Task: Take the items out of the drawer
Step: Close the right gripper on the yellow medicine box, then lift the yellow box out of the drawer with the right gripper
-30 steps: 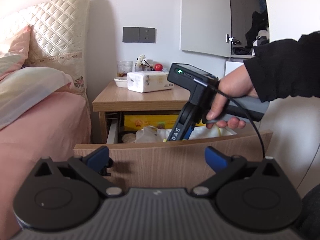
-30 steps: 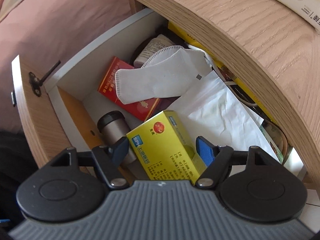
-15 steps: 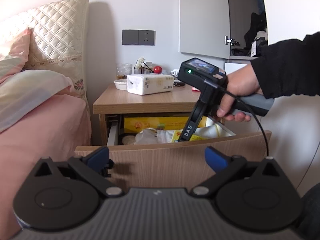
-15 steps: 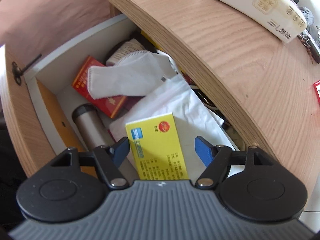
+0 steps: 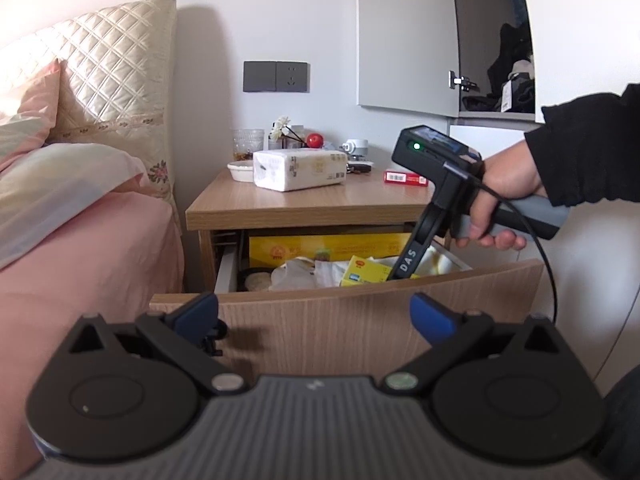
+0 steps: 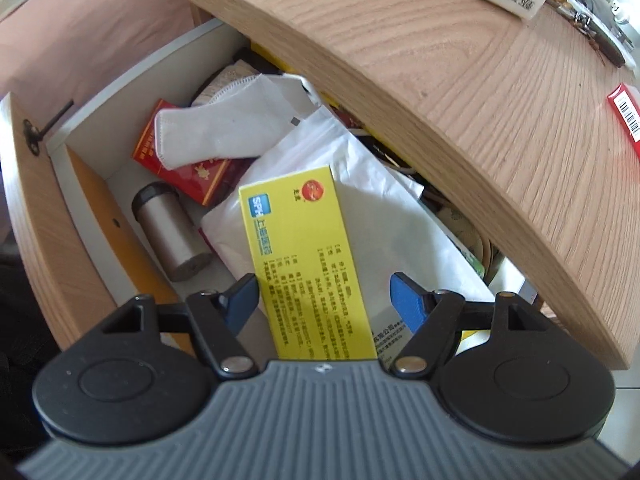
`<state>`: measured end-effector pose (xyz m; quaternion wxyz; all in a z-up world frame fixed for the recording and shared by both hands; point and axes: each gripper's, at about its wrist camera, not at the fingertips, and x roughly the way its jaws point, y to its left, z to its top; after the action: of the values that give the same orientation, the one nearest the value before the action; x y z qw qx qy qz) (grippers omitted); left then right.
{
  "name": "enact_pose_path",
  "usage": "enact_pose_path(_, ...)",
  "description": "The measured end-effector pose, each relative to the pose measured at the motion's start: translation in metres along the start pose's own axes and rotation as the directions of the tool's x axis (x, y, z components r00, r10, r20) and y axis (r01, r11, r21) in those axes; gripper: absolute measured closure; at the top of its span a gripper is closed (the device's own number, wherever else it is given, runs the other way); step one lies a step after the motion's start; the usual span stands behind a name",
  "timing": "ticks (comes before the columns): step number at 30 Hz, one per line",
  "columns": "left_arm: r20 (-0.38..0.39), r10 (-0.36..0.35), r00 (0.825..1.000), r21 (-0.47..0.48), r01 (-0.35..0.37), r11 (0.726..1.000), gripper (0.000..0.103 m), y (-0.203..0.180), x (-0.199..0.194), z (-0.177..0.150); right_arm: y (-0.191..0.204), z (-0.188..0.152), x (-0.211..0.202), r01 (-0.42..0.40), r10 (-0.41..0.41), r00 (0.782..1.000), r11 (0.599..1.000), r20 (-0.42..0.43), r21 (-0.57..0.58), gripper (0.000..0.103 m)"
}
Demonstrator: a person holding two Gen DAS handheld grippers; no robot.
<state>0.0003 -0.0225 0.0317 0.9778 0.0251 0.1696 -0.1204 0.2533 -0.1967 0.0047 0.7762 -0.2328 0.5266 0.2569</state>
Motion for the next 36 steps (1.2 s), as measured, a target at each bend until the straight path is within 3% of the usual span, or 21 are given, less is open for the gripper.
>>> enact_pose_path(3,0.000,0.003,1.000,0.000,-0.003,1.000,0.000,0.000,0.000,0.000,0.004,-0.005,0.015,-0.018,0.018,1.000,1.000,-0.001,0.000,0.030)
enact_pose_path(6,0.000,0.004,1.000,0.003,-0.004,1.000,0.000,0.000,0.000,0.000,0.003,-0.009,0.019,-0.033,0.033,0.999,0.999,0.011,0.005,0.043)
enact_pose_path(13,0.019,0.018,1.000,-0.006,-0.018,1.000,0.000,0.001,-0.001,0.001,0.005,-0.014,0.006,-0.045,0.045,0.996,0.999,0.071,0.003,0.045)
enact_pose_path(20,0.033,0.017,0.999,0.003,-0.017,1.000,0.000,0.000,-0.005,0.001,0.018,-0.017,-0.003,0.021,-0.016,0.996,0.998,0.089,-0.055,0.045)
enact_pose_path(25,0.046,0.025,0.999,0.008,-0.025,1.000,0.000,-0.001,-0.007,0.001,0.034,-0.016,-0.023,0.124,-0.103,0.978,0.986,0.180,-0.113,0.046)
enact_pose_path(36,0.063,0.030,0.998,0.026,-0.031,0.999,0.000,-0.007,-0.015,-0.002,0.071,-0.008,-0.064,0.197,-0.150,0.957,0.964,0.247,-0.177,0.047)
